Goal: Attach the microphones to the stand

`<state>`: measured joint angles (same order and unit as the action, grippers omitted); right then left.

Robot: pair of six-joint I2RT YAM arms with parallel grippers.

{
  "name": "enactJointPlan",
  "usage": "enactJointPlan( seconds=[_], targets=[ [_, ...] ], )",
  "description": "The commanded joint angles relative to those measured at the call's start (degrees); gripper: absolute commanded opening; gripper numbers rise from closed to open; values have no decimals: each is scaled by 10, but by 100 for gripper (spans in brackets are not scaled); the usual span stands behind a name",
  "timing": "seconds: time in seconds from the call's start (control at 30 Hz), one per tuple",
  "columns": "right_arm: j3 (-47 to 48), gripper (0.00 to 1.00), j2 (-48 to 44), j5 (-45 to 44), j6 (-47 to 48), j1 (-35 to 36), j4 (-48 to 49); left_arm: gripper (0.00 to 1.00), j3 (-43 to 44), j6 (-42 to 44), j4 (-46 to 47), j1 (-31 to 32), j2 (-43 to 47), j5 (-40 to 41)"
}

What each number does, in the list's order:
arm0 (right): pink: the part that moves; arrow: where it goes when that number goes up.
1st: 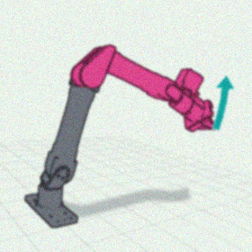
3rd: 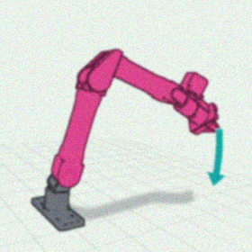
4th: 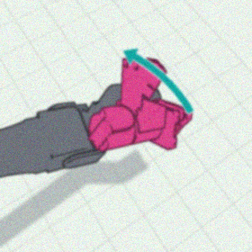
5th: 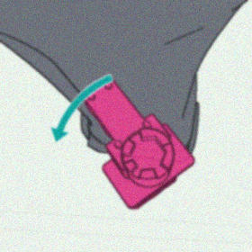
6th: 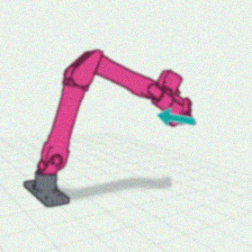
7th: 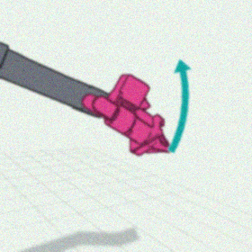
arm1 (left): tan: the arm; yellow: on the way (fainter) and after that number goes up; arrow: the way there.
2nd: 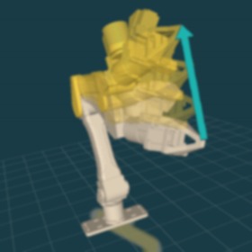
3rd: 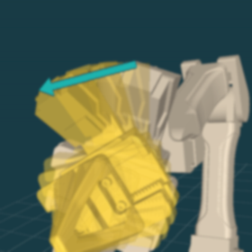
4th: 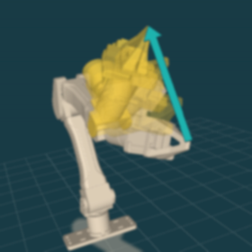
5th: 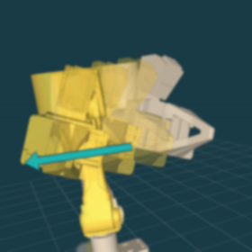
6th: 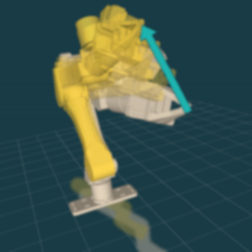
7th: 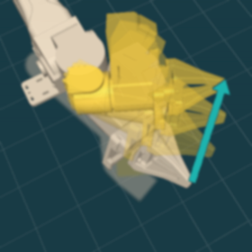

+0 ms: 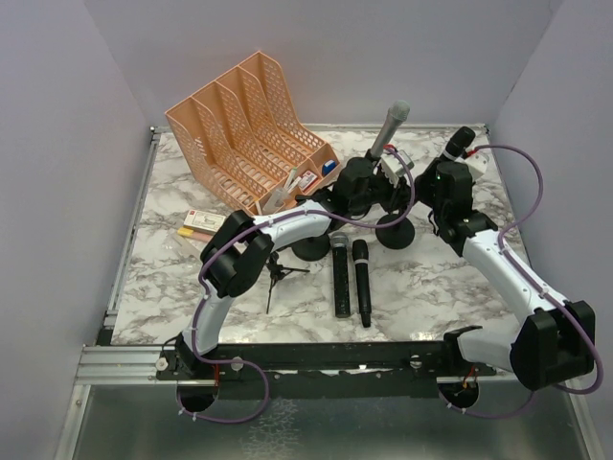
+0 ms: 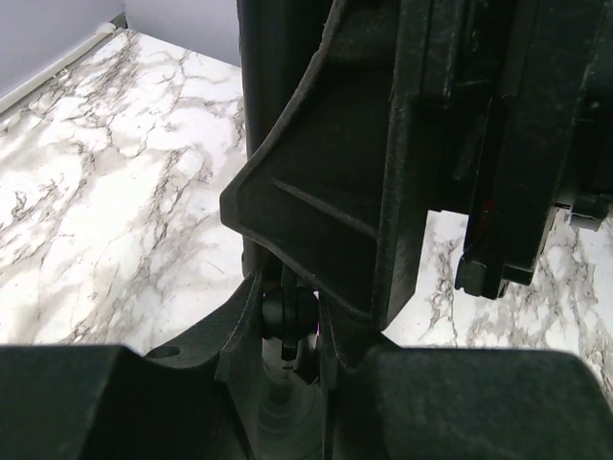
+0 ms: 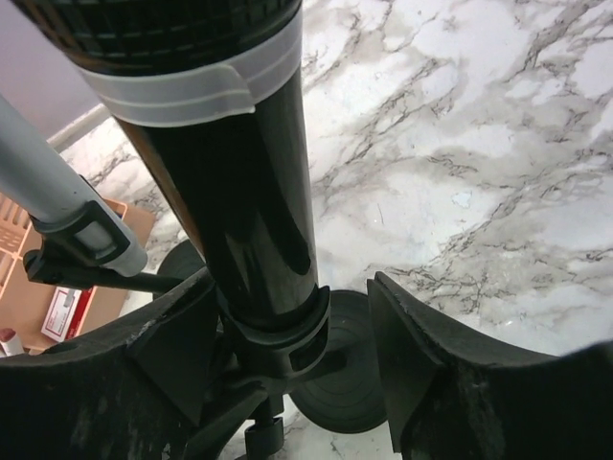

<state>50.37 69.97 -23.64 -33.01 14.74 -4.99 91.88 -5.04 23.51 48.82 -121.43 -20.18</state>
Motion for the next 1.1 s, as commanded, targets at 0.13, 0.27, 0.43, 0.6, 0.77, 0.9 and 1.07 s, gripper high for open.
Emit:
enactJointPlan(
  seconds=[0.13, 0.27, 0.43, 0.6, 0.77, 0.9, 1.07],
  targets=[
    [31, 67, 6, 16, -8, -3, -73, 0, -24, -12, -80, 4, -18, -8],
    [62, 68, 18, 10, 0, -17, -73, 0, -11, -13, -98, 4, -15, -14],
    [86, 66, 37, 26, 18, -42, -51, 4, 8, -11, -113, 4, -12, -16],
    [97, 47, 60, 55, 49, -54, -30, 10, 26, -17, -122, 3, -12, -18],
    [77, 24, 58, 93, 106, -56, 31, 27, 51, -30, -135, -1, -11, -15],
    [72, 15, 63, 100, 141, -57, 100, 54, 89, -46, -158, -11, -4, -13],
    [99, 13, 90, 106, 137, -65, 151, 75, 132, -57, -201, -31, 24, -5]
  ],
)
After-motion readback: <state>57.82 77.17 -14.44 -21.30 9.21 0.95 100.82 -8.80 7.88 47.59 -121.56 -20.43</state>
